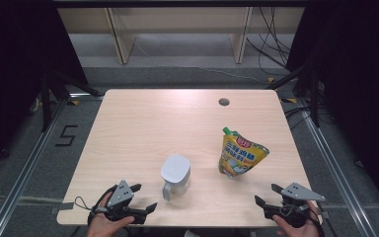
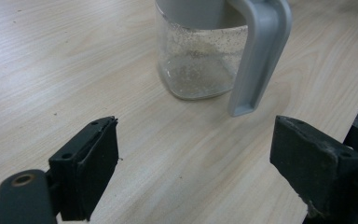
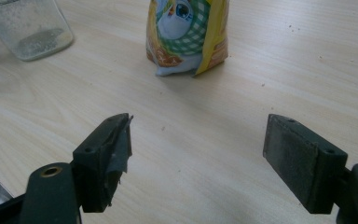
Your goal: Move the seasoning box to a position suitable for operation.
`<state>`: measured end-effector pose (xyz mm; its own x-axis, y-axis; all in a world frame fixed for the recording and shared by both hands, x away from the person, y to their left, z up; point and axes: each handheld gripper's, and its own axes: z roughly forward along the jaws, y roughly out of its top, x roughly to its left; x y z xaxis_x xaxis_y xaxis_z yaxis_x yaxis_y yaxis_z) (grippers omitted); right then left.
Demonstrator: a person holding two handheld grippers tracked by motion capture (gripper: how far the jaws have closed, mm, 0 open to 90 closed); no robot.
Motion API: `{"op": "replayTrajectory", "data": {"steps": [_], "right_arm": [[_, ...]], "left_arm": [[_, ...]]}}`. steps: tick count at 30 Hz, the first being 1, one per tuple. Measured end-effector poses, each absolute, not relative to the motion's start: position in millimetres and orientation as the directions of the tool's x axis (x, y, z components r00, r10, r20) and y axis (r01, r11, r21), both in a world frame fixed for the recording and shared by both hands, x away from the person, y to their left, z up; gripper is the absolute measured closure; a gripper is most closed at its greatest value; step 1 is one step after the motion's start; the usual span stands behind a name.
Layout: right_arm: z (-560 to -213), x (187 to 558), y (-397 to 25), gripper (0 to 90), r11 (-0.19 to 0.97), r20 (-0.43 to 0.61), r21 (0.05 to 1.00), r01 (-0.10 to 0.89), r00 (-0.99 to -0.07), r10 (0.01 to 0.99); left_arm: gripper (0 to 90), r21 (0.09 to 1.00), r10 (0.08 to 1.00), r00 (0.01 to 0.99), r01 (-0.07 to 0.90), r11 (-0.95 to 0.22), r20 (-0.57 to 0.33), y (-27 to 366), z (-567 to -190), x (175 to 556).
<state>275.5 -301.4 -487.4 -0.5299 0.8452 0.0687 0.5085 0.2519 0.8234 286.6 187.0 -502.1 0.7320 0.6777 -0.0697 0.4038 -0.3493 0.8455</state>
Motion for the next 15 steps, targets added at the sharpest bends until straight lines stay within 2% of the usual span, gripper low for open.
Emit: {"op": "replayTrajectory", "data": {"steps": [15], "right_arm": [[-487.8,276.9,-301.4,24.4,0.256,0.06,0.828,0.498,-0.534,0.844]], "left_arm": [[14.8,0.844,0.69,0.717,0.429,-0.321,-0.102,184.3,-502.3,284.0]]}}
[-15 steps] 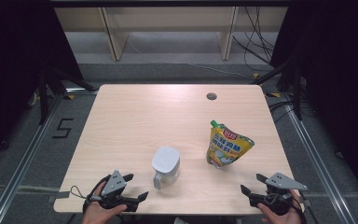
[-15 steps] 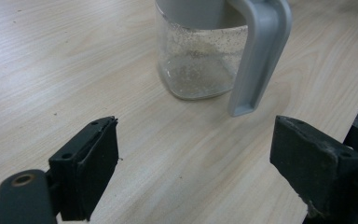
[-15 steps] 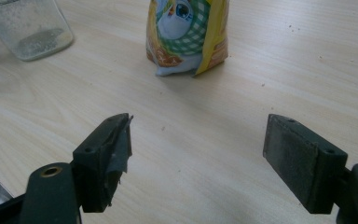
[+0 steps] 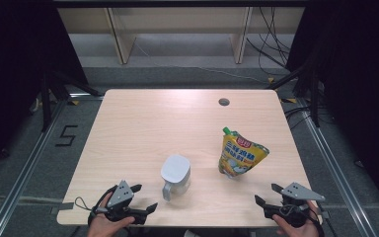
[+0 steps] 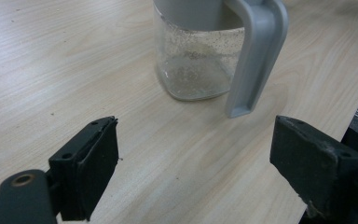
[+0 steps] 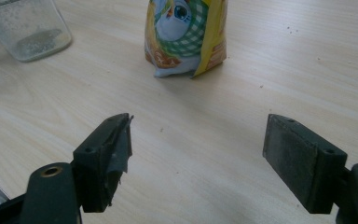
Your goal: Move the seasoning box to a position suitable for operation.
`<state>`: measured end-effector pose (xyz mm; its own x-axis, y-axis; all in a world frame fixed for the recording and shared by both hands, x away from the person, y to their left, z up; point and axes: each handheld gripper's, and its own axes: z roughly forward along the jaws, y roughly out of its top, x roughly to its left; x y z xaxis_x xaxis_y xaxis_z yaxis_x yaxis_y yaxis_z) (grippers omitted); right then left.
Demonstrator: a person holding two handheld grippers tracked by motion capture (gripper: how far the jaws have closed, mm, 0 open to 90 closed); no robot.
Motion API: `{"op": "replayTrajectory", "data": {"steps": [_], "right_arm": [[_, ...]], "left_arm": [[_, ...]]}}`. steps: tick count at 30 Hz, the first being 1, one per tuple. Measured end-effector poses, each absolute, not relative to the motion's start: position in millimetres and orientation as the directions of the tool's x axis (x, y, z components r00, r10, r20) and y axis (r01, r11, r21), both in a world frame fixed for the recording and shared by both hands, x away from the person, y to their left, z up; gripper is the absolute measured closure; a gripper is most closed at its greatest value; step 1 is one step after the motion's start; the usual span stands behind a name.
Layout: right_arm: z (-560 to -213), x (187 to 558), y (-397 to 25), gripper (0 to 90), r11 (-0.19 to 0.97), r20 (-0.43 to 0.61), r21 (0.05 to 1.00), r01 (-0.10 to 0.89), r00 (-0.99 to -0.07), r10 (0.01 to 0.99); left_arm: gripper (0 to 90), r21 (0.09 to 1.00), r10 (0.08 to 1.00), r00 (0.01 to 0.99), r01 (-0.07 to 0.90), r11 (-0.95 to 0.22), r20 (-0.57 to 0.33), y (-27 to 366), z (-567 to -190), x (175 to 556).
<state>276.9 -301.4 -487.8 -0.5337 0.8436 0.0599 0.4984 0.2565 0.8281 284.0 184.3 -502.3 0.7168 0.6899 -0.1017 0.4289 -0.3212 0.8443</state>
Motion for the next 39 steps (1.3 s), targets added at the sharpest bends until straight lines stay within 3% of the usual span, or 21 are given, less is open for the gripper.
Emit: {"op": "replayTrajectory", "data": {"steps": [23,26,27,39], "right_arm": [[-488,276,-302,21.7,0.236,0.069,0.826,0.512,-0.508,0.859],[-488,276,-302,21.6,0.238,0.069,0.825,0.512,-0.51,0.858],[-488,276,-302,21.6,0.238,0.068,0.826,0.511,-0.51,0.858],[-488,276,-301,21.6,0.244,0.066,0.824,0.511,-0.515,0.854]], "left_arm": [[16.2,0.862,0.652,0.752,0.391,-0.322,-0.098,152,-499,284],[19.9,0.866,0.654,0.751,0.383,-0.323,-0.088,150,-499,286],[21.7,0.857,0.652,0.756,0.367,-0.361,-0.049,151,-498,288],[38.9,0.878,0.659,0.75,0.355,-0.32,-0.062,134,-498,290]]}}
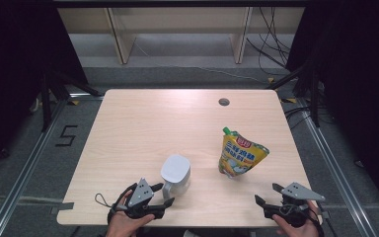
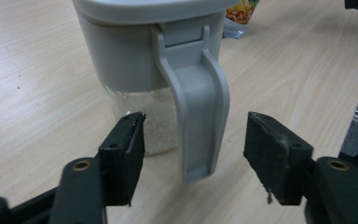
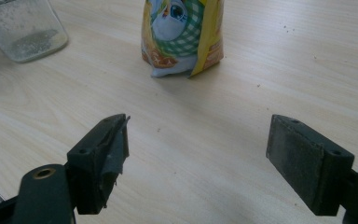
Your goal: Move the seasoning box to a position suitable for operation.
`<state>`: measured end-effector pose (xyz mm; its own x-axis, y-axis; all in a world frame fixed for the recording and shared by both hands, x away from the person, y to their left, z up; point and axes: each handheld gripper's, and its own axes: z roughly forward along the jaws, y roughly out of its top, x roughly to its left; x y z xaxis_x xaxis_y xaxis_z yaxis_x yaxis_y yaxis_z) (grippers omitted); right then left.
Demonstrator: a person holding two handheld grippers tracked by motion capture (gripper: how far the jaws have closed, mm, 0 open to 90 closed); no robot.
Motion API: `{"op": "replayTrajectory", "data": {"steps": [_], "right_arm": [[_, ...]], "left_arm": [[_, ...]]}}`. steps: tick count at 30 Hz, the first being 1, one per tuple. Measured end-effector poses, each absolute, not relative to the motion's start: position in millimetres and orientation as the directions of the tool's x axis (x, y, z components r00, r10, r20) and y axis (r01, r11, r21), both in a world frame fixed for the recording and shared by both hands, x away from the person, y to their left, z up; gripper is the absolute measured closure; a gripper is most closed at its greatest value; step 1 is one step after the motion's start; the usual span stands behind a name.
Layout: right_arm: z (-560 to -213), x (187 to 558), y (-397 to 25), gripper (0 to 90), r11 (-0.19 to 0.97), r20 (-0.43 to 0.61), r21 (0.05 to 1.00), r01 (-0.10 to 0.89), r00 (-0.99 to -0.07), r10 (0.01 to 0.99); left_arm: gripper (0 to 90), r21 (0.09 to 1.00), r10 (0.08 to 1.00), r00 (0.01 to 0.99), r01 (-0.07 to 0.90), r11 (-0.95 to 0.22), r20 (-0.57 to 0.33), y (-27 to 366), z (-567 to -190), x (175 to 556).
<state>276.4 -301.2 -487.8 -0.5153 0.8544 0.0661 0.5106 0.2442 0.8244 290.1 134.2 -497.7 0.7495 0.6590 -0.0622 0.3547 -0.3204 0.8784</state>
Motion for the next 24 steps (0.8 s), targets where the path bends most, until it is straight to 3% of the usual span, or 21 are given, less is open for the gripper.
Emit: {"op": "replayTrajectory", "data": {"steps": [5,6,8,10,24], "right_arm": [[-488,277,-302,21.6,0.241,0.074,0.824,0.513,-0.519,0.852],[-488,277,-302,21.7,0.243,0.071,0.823,0.513,-0.518,0.852],[-488,277,-302,21.8,0.247,0.066,0.826,0.507,-0.523,0.85],[-488,277,-301,22.0,0.245,0.073,0.822,0.514,-0.523,0.85],[-489,278,-301,22.4,0.257,0.063,0.825,0.504,-0.534,0.843]], "left_arm": [[50.1,0.878,0.655,0.754,0.344,-0.332,-0.048,131,-496,294],[53.1,0.878,0.662,0.745,0.368,-0.305,-0.082,129,-497,294],[61.4,0.878,0.647,0.761,0.337,-0.34,-0.042,130,-497,298],[65.7,0.881,0.652,0.754,0.358,-0.308,-0.079,127,-498,296],[66.2,0.864,0.705,0.709,0.365,-0.348,-0.016,162,-494,302]]}}
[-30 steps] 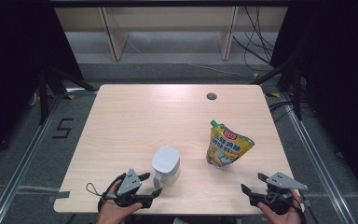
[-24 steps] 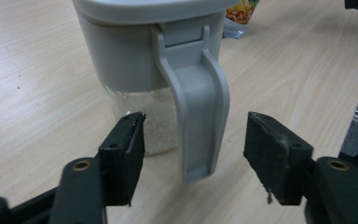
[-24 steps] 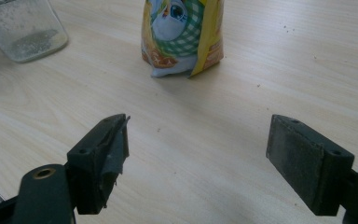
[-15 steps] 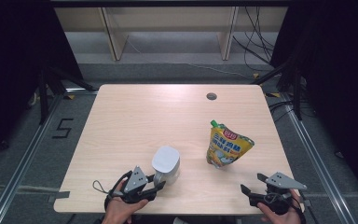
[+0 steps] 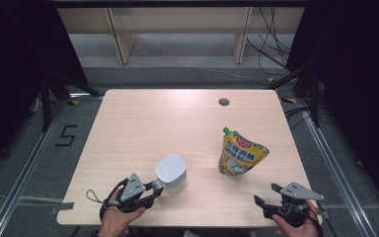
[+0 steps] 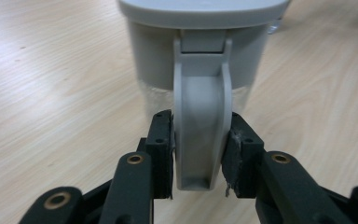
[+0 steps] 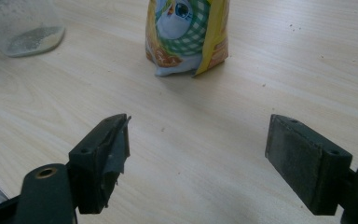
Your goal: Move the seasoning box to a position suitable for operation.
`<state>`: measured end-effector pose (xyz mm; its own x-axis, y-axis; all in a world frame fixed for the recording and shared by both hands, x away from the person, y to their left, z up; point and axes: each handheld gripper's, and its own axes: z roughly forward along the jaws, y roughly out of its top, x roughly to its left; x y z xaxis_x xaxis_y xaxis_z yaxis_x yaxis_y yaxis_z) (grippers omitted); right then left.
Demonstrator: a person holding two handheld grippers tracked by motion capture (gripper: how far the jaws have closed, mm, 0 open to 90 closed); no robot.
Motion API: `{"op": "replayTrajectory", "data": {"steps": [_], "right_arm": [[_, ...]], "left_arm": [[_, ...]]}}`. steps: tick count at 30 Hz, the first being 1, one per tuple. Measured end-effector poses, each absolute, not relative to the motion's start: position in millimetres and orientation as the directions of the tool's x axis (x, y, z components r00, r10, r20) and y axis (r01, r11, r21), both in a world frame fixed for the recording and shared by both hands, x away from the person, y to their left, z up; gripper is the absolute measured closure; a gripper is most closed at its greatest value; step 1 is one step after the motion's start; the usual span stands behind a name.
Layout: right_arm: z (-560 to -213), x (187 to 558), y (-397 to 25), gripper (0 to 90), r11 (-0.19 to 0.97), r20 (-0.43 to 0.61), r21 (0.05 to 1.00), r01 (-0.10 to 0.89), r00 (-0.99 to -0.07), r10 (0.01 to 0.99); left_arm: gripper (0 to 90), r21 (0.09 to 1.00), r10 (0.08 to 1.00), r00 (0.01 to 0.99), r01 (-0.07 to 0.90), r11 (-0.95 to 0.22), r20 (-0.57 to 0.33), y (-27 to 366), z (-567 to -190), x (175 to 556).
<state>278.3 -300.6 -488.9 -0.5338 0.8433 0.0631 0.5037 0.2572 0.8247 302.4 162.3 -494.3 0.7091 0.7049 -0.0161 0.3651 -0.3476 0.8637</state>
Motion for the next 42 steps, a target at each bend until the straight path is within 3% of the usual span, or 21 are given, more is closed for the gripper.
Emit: {"op": "replayTrajectory", "data": {"steps": [9,11,14,27,41,42], "right_arm": [[-489,279,-298,22.5,0.26,0.07,0.821,0.508,-0.542,0.838],[-489,279,-298,22.5,0.26,0.068,0.824,0.504,-0.543,0.837],[-490,280,-299,22.6,0.26,0.07,0.821,0.508,-0.542,0.838],[-490,279,-299,22.6,0.258,0.074,0.82,0.511,-0.541,0.837],[-489,276,-295,22.6,0.225,0.12,0.806,0.547,-0.524,0.844],[-490,279,-297,22.6,0.259,0.076,0.819,0.511,-0.544,0.836]], "left_arm": [[65.3,0.863,0.713,0.701,0.346,-0.367,0.022,170,-496,312],[66.2,0.863,0.722,0.692,0.369,-0.345,-0.007,169,-497,314],[67.5,0.861,0.713,0.7,0.347,-0.372,0.027,171,-497,317],[69.2,0.867,0.735,0.678,0.357,-0.347,0.015,181,-499,332],[69.3,0.892,0.668,0.745,0.308,-0.332,-0.008,181,-504,331],[69.3,0.89,0.658,0.753,0.303,-0.34,-0.004,179,-504,330]]}}
